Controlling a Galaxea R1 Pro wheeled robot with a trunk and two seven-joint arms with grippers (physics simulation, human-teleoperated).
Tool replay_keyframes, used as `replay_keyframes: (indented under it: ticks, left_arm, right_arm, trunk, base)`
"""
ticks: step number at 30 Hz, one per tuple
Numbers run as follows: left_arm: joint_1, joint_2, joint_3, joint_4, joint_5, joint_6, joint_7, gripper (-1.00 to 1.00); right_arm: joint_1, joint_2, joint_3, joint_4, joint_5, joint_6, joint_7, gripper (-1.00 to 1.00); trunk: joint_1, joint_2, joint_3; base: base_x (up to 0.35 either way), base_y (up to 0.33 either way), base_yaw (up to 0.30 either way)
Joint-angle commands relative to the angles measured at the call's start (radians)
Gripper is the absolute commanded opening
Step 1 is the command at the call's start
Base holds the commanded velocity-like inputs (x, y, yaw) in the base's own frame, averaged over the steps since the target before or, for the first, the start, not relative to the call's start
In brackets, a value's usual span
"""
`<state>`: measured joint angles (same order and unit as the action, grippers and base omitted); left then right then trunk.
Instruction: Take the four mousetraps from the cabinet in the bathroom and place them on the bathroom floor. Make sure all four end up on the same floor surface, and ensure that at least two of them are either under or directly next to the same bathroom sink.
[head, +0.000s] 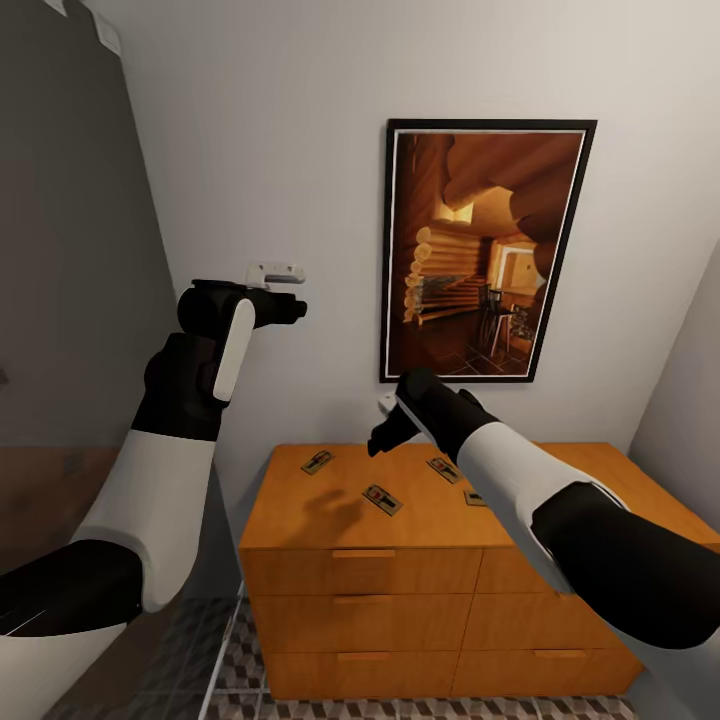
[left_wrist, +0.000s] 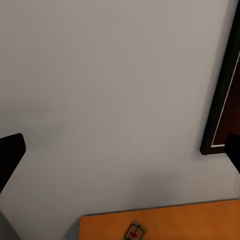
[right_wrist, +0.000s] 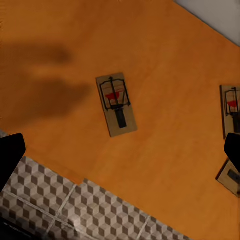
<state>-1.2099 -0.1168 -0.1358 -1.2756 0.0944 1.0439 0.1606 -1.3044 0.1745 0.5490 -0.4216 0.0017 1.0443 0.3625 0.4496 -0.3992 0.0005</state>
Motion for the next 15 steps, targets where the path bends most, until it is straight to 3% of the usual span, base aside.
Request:
replay_keyframes:
  ticks: [1,15]
  left_arm:
    - [0.000,0.000,-0.001,0.000,0.010,0.003,0.010,1.00]
    - [0.000,0.000,-0.001,-0.006,0.010,0.003,0.010,1.00]
  right_arm:
    - [-0.002,0.000,0.008,0.000,0.001,0.003,0.005,1.00]
    - [-0.007,0.000,0.051,0.000,0.000,0.003,0.051,1.00]
  trunk:
    - [0.000,-0.001,-0.001]
    - [0.000,-0.001,-0.001]
  base:
    - [0.000,0.074,0.000]
    - [0.000,0.070,0.000]
